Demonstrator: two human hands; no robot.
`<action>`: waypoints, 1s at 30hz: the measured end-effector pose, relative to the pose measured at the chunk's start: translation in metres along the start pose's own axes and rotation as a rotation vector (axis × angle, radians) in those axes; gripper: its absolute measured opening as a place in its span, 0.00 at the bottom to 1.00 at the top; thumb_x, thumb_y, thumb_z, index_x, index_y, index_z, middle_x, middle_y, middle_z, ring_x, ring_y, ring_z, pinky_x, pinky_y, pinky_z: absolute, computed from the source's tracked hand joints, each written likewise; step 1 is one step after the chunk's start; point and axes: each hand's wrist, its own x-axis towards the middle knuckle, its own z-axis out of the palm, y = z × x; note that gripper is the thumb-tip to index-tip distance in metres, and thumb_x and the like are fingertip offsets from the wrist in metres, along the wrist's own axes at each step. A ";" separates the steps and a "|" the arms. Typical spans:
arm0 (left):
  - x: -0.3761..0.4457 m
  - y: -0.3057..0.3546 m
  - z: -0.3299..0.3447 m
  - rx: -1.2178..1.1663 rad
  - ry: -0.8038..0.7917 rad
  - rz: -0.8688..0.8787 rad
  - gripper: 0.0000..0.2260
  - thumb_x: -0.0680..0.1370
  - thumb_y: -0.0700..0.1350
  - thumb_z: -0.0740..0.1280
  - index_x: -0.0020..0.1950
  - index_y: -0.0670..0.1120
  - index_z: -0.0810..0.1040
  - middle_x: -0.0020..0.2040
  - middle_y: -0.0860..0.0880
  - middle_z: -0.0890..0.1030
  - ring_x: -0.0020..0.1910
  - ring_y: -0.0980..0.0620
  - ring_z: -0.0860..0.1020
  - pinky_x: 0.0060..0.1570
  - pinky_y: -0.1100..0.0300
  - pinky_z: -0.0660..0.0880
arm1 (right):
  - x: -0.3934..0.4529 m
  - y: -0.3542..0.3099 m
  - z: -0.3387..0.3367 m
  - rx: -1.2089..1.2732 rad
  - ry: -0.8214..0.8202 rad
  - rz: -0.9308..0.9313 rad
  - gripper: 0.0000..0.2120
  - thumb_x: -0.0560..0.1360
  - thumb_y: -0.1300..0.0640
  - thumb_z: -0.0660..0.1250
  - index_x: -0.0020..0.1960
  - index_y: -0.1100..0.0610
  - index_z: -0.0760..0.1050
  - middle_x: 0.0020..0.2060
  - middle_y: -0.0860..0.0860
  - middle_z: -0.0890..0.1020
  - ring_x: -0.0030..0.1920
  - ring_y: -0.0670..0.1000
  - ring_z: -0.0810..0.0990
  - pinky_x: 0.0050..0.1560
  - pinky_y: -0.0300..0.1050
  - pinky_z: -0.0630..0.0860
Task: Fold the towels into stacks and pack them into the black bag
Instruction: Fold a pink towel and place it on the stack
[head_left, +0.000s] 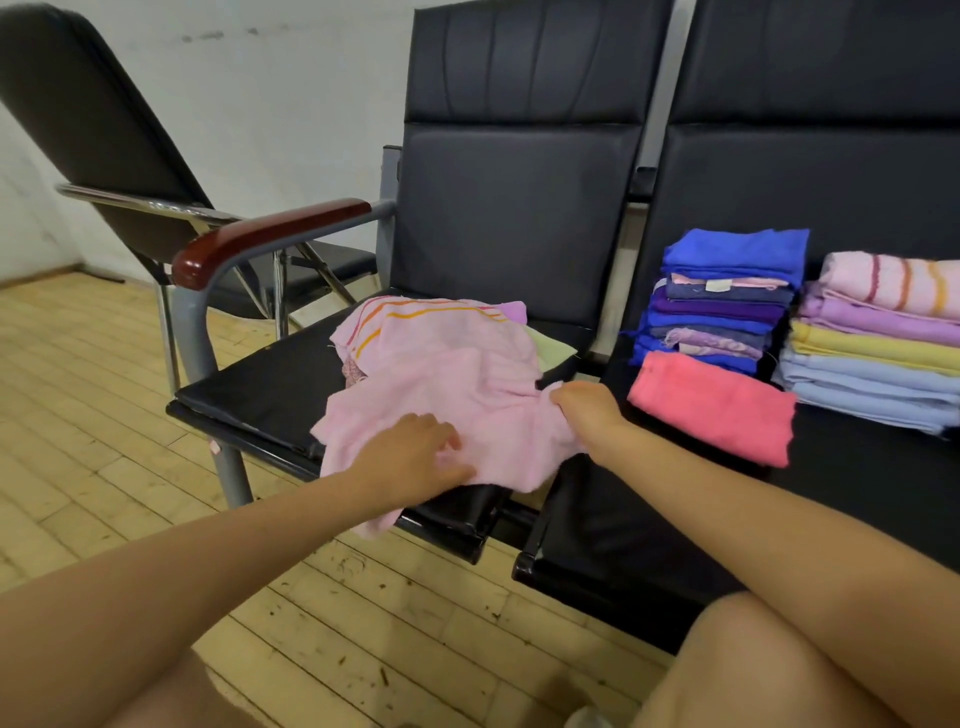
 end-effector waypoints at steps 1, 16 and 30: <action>0.000 0.004 0.004 0.013 -0.049 0.011 0.19 0.75 0.63 0.63 0.57 0.51 0.76 0.52 0.52 0.74 0.55 0.51 0.71 0.56 0.54 0.71 | -0.001 -0.001 0.000 0.015 0.009 -0.011 0.15 0.79 0.58 0.60 0.61 0.63 0.76 0.60 0.61 0.79 0.60 0.60 0.77 0.48 0.42 0.70; 0.024 -0.021 -0.014 -0.416 0.074 -0.138 0.16 0.83 0.47 0.56 0.52 0.37 0.78 0.50 0.44 0.80 0.50 0.46 0.75 0.51 0.57 0.69 | -0.022 0.017 0.023 -0.686 -0.247 -0.644 0.15 0.73 0.43 0.68 0.54 0.52 0.77 0.50 0.47 0.79 0.50 0.48 0.74 0.49 0.44 0.72; 0.031 -0.047 -0.007 -0.420 0.023 -0.127 0.22 0.82 0.54 0.58 0.33 0.41 0.65 0.30 0.45 0.66 0.30 0.51 0.65 0.39 0.55 0.68 | -0.010 0.010 0.039 -0.494 -0.236 -0.583 0.09 0.77 0.58 0.62 0.39 0.57 0.75 0.37 0.50 0.78 0.41 0.49 0.75 0.46 0.45 0.71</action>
